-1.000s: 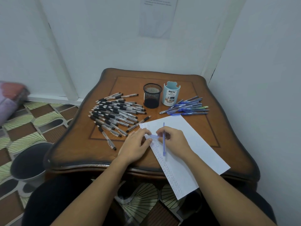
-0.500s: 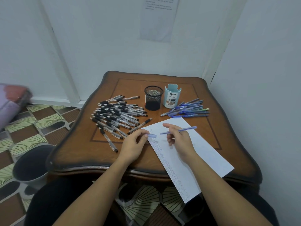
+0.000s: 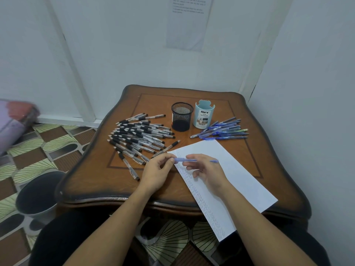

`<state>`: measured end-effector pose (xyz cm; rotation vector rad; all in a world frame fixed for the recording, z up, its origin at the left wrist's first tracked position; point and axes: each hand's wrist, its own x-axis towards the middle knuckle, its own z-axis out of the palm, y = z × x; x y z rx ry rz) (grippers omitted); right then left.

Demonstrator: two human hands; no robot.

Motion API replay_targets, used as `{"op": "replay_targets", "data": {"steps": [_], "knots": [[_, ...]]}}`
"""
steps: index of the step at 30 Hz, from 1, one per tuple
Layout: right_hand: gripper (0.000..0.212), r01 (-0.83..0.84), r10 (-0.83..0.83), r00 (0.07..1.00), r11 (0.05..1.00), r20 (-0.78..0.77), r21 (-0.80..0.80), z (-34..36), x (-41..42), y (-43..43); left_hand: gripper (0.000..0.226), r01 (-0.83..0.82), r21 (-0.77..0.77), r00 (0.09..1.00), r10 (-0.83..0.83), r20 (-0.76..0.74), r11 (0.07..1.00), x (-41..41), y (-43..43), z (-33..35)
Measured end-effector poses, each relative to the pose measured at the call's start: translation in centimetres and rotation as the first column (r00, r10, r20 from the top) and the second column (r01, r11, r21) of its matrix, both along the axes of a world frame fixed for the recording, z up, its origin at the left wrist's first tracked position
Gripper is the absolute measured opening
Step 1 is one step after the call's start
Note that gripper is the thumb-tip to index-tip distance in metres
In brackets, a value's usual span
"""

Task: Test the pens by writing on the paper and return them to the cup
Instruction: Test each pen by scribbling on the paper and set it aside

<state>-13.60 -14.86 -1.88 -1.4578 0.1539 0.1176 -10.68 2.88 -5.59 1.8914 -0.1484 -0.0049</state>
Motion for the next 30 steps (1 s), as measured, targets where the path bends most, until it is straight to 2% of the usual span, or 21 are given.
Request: {"op": "replay_targets", "data": {"steps": [2, 7, 10, 13, 16, 18, 19, 21, 22, 23, 25, 27, 30], "knots": [[0.039, 0.018, -0.015, 0.999, 0.997, -0.044, 0.077, 0.3, 0.2, -0.3, 0.017, 0.009, -0.018, 1.000, -0.009, -0.009, 1.000, 0.0, 0.0, 0.0], [0.036, -0.092, 0.101, 0.994, 0.978, 0.039, -0.186, 0.3, 0.2, -0.1, 0.020, -0.023, -0.068, 0.999, 0.020, -0.045, 0.997, 0.1, 0.0, 0.3], [0.029, -0.148, 0.160, 0.987, 0.962, 0.033, -0.229, 0.4, 0.6, -0.1, 0.021, -0.030, -0.100, 0.998, 0.026, -0.049, 0.995, 0.1, 0.3, 0.3], [0.007, -0.099, 0.101, 0.995, 0.975, 0.000, -0.198, 0.4, 1.0, -0.5, 0.022, -0.034, -0.093, 0.998, 0.028, -0.065, 0.995, 0.0, 0.2, 0.3], [0.008, 0.041, -0.032, 0.999, 0.957, 0.038, -0.287, 0.5, 1.1, -2.0, 0.023, -0.053, -0.074, 0.996, 0.048, -0.070, 0.996, -0.2, 0.0, 0.6], [0.003, 0.010, 0.028, 0.997, 0.891, 0.076, -0.454, 0.6, 1.0, -3.2, 0.021, -0.058, -0.052, 0.996, 0.054, -0.073, 0.997, -0.3, -0.3, 0.8], [0.006, -0.047, 0.108, 0.992, 0.810, 0.070, -0.584, 0.7, 1.0, -3.7, 0.020, -0.049, -0.038, 0.996, 0.046, -0.073, 0.998, -0.4, -0.4, 0.8], [0.019, -0.147, 0.270, 0.963, 0.556, 0.011, -0.818, 0.6, 1.3, -4.3, 0.017, -0.011, 0.005, 0.998, 0.012, -0.057, 1.000, -0.5, -0.6, 0.7], [0.023, -0.167, 0.323, 0.946, 0.447, -0.015, -0.879, 0.5, 1.5, -4.4, 0.014, 0.006, 0.038, 0.999, -0.004, -0.044, 0.999, -0.5, -0.7, 0.6], [0.024, -0.167, 0.346, 0.938, 0.384, -0.026, -0.908, 0.6, 1.5, -4.6, 0.011, 0.026, 0.087, 0.999, -0.024, -0.031, 0.996, -0.5, -0.7, 0.4], [0.022, -0.113, 0.313, 0.950, 0.377, 0.011, -0.919, 0.6, 1.3, -5.5, 0.033, 0.078, 0.272, 0.997, -0.081, 0.000, 0.959, -0.3, -0.6, 0.1], [0.017, -0.004, 0.197, 0.977, 0.405, 0.083, -0.914, 0.7, 0.9, -7.4, 0.057, 0.127, 0.496, 0.986, -0.165, 0.032, 0.859, -0.1, -0.5, -0.1], [0.016, 0.123, 0.006, 0.991, 0.353, 0.134, -0.927, 0.5, -0.1, -11.5, 0.071, 0.149, 0.661, 0.964, -0.256, 0.067, 0.735, 0.2, -0.6, -0.6]]}}
